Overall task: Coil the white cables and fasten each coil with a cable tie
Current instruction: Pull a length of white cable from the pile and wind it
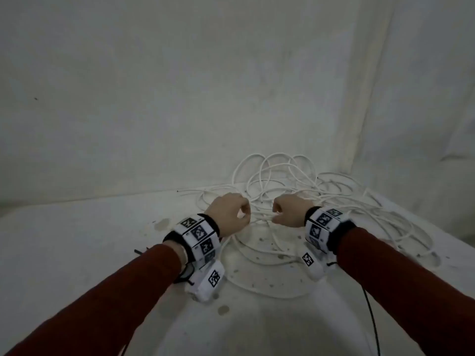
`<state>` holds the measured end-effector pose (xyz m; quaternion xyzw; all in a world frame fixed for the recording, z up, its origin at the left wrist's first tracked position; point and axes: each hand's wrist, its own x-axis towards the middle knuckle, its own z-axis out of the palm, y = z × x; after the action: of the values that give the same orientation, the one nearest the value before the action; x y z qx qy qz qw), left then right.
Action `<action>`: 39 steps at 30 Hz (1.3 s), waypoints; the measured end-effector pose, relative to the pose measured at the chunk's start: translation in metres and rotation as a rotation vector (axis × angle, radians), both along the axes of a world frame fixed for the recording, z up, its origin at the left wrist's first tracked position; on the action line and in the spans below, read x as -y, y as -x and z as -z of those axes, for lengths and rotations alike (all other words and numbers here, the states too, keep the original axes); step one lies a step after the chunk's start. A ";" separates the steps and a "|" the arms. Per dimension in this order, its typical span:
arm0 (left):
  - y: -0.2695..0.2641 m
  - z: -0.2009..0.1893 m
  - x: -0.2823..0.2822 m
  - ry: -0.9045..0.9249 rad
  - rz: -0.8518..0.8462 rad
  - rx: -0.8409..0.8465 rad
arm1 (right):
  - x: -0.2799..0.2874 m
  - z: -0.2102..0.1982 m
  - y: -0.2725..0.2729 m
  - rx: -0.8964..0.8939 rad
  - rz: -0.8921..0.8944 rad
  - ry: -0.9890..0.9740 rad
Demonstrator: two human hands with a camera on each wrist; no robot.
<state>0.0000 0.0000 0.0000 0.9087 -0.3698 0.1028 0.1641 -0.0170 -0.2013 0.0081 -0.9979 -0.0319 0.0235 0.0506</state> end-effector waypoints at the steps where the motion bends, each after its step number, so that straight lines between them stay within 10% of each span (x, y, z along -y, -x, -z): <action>1: -0.008 0.003 0.007 -0.011 -0.022 -0.022 | -0.001 0.003 -0.006 -0.041 0.010 0.069; 11: -0.048 0.017 0.050 -0.173 -0.094 -0.029 | 0.002 0.003 -0.039 -0.056 -0.130 -0.009; 17: -0.059 -0.026 0.044 0.201 0.079 0.024 | 0.018 -0.034 -0.028 0.268 -0.213 -0.295; 25: -0.066 -0.115 0.008 0.520 0.037 0.222 | 0.035 -0.063 -0.023 0.475 -0.119 -0.646; 32: -0.068 -0.158 -0.059 0.658 -0.078 0.324 | 0.063 -0.046 -0.018 0.407 0.107 -0.378; 39: -0.064 -0.161 -0.116 0.452 -0.226 0.414 | 0.071 -0.060 -0.013 0.423 0.293 -0.654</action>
<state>0.0642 0.1163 0.1610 0.8443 -0.2600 0.3826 0.2705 -0.0041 -0.2722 0.0683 -0.9061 0.0947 -0.2008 0.3602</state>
